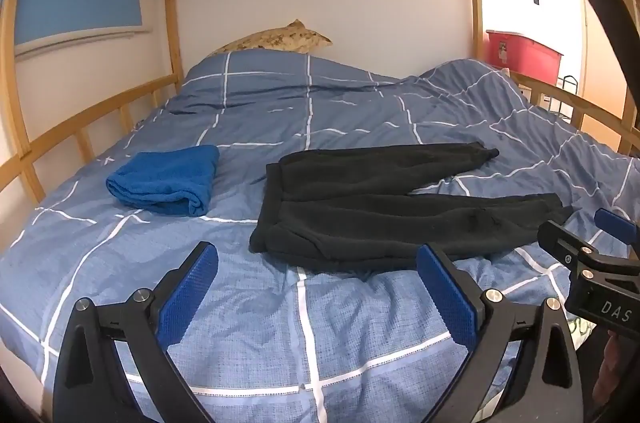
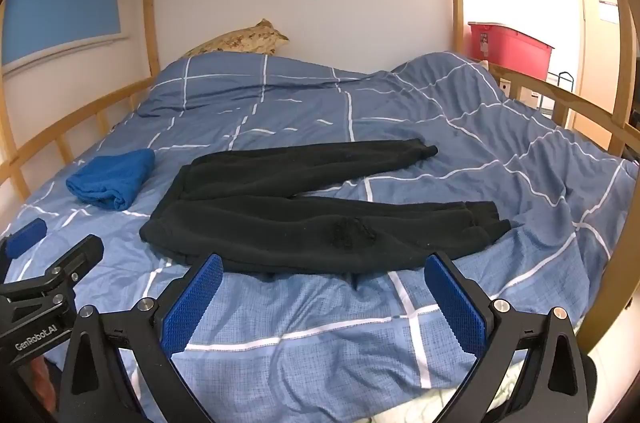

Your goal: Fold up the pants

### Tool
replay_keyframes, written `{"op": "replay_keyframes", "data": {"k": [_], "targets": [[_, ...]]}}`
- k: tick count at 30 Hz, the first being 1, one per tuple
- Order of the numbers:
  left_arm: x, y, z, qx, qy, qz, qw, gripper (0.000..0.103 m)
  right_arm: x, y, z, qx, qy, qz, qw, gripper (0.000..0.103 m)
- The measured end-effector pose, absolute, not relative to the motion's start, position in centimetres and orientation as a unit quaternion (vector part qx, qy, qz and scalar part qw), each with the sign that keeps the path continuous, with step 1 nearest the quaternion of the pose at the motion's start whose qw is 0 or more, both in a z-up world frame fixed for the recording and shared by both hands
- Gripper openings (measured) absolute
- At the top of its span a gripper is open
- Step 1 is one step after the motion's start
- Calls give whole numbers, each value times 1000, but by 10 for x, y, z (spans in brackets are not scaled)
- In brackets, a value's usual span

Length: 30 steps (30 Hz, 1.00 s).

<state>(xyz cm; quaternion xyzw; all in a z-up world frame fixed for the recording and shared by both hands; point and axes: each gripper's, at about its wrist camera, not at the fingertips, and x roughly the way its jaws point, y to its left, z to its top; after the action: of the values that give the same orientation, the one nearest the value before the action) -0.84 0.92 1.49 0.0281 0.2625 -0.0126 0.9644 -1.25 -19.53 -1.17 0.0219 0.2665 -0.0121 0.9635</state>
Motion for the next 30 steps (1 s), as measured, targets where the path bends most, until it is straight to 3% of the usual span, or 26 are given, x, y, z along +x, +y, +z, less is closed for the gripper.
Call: {"op": "replay_keyframes", "data": {"k": [30], "targets": [[-12, 13, 17, 52, 239, -2, 970, 101, -11, -184, -6, 19, 271, -10, 962, 103]]}}
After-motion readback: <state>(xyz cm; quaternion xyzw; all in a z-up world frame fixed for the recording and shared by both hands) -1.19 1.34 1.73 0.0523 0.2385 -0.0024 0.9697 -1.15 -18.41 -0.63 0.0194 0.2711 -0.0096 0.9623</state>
